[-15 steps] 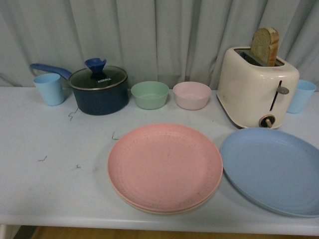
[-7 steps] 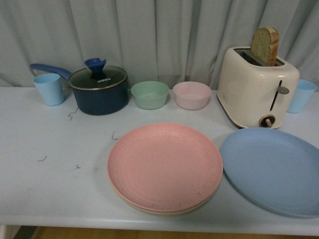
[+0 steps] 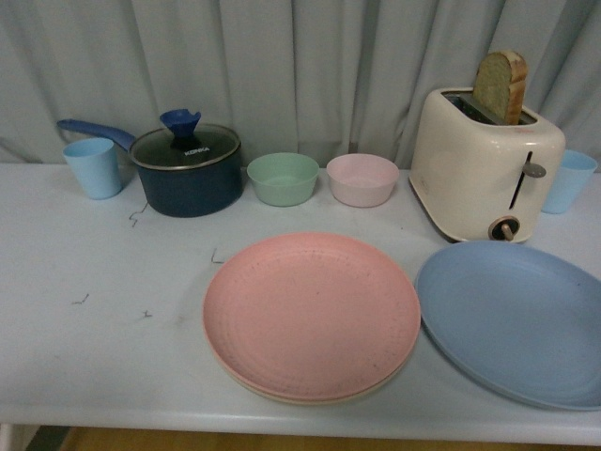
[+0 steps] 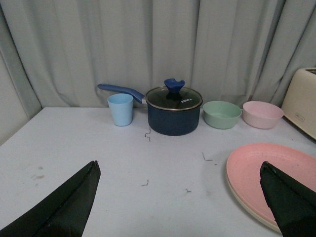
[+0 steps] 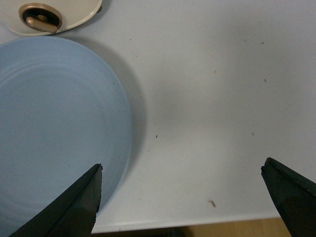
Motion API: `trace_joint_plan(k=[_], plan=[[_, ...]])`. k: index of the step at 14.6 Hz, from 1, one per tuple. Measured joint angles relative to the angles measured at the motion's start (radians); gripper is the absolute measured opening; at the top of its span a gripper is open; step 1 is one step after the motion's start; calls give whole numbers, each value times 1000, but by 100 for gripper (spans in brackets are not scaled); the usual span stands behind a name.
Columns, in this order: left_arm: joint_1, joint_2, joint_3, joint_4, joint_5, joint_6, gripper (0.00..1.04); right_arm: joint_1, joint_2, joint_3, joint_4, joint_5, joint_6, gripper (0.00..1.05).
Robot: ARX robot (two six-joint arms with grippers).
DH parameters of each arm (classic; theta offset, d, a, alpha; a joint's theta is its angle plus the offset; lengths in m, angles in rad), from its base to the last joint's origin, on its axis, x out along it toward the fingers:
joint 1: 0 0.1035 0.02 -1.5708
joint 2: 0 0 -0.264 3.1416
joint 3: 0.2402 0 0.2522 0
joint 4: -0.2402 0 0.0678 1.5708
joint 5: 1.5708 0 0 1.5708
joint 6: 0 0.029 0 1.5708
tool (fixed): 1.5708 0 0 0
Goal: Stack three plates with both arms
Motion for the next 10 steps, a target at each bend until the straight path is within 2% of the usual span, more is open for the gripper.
trace_joint_plan(k=[5, 10], plan=[[0, 0, 0, 0, 0, 0, 98, 92, 200, 136, 28, 33, 62, 98], [0, 0, 0, 0, 0, 0, 98, 155, 293, 178, 32, 57, 106, 98]])
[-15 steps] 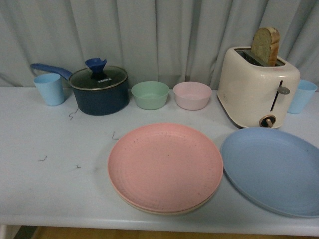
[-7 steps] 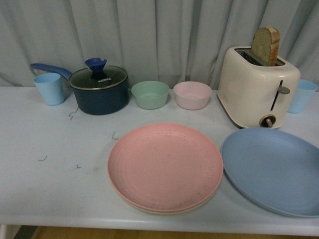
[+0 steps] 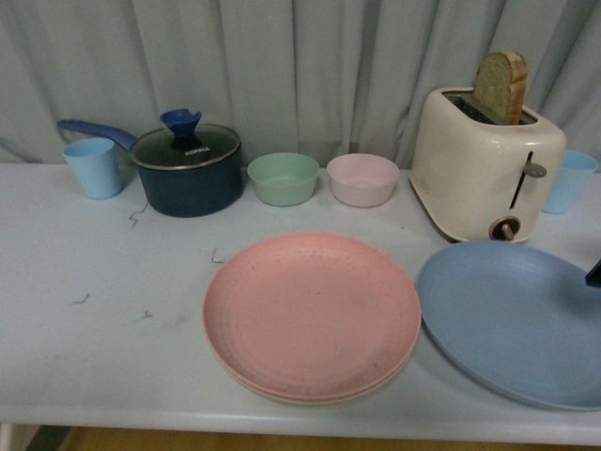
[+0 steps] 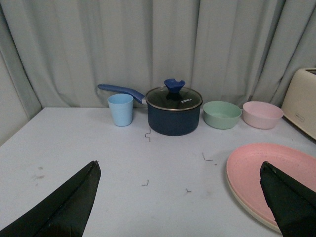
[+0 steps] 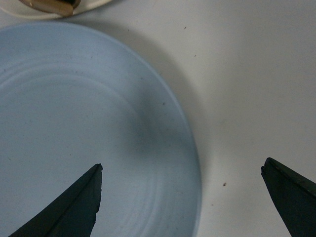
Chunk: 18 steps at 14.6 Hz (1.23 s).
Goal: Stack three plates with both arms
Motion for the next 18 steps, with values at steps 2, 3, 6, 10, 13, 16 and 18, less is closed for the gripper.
trace_joint_plan(k=[2, 3, 6, 10, 13, 16, 18], plan=[[0, 0, 0, 0, 0, 0, 98, 14, 34, 2, 5, 18, 3, 98], [0, 0, 0, 0, 0, 0, 98, 14, 56, 2, 7, 34, 6, 98], [0, 0, 0, 0, 0, 0, 98, 26, 98, 18, 19, 84, 9, 70], [0, 0, 0, 0, 0, 0, 98, 28, 112, 20, 26, 97, 10, 30], [0, 0, 0, 0, 0, 0, 98, 9, 82, 2, 40, 58, 27, 7], [0, 0, 0, 0, 0, 0, 98, -24, -24, -74, 39, 12, 29, 3], [0, 0, 0, 0, 0, 0, 98, -94, -129, -125, -10, -10, 24, 3]])
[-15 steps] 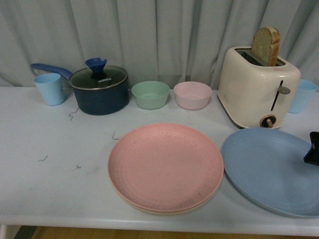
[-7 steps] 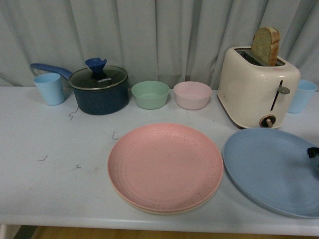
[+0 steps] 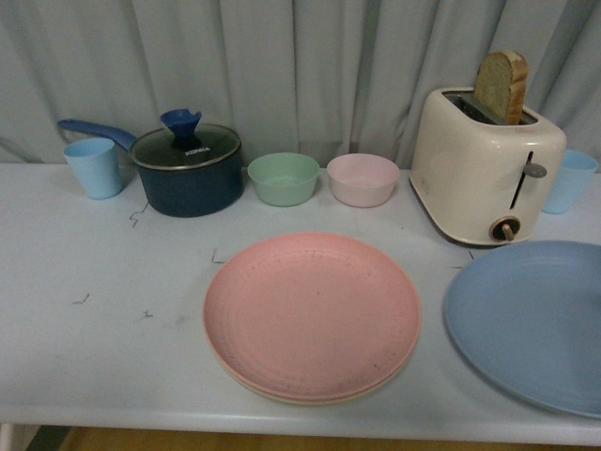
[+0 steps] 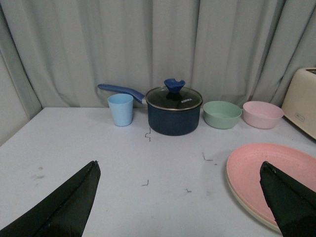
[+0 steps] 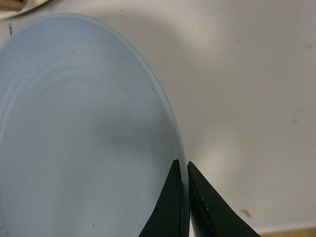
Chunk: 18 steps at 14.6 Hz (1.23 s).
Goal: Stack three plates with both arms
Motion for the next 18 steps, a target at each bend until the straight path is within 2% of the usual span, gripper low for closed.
trace_joint_plan(k=[2, 4, 7, 10, 11, 16, 18], plan=[[0, 0, 0, 0, 0, 0, 98, -68, -111, -12, -54, -31, -9, 3], [0, 0, 0, 0, 0, 0, 98, -61, -253, -12, -89, -111, 6, 3], [0, 0, 0, 0, 0, 0, 98, 96, -358, -4, -55, -180, 98, 3], [0, 0, 0, 0, 0, 0, 98, 305, -300, 52, 8, -144, 211, 3], [0, 0, 0, 0, 0, 0, 98, 349, -268, 75, 17, -129, 233, 3], [0, 0, 0, 0, 0, 0, 98, 457, -165, 111, 39, -102, 293, 3], [0, 0, 0, 0, 0, 0, 98, 529, -76, 113, 77, -50, 328, 3]])
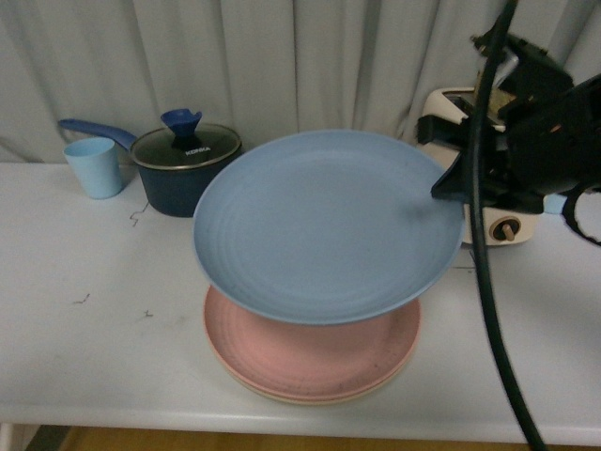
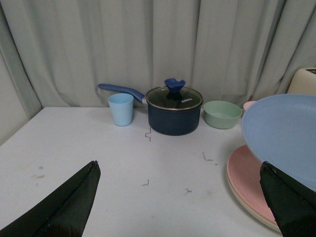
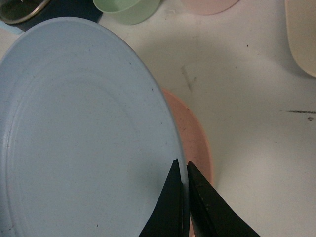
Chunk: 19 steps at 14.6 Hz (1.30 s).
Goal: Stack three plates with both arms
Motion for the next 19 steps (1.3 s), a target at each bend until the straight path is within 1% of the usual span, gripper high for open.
trace_joint_plan(k=[3, 6, 18, 19], plan=[[0, 0, 0, 0, 0, 0, 98, 38, 56, 23, 11, 40, 21, 3], [0, 0, 0, 0, 0, 0, 98, 55, 89, 30, 13, 51, 29, 3], [0, 0, 0, 0, 0, 0, 98, 32, 176, -18, 48, 76, 55, 3], [0, 0, 0, 0, 0, 0, 98, 32, 185, -19, 47, 81, 62, 5]])
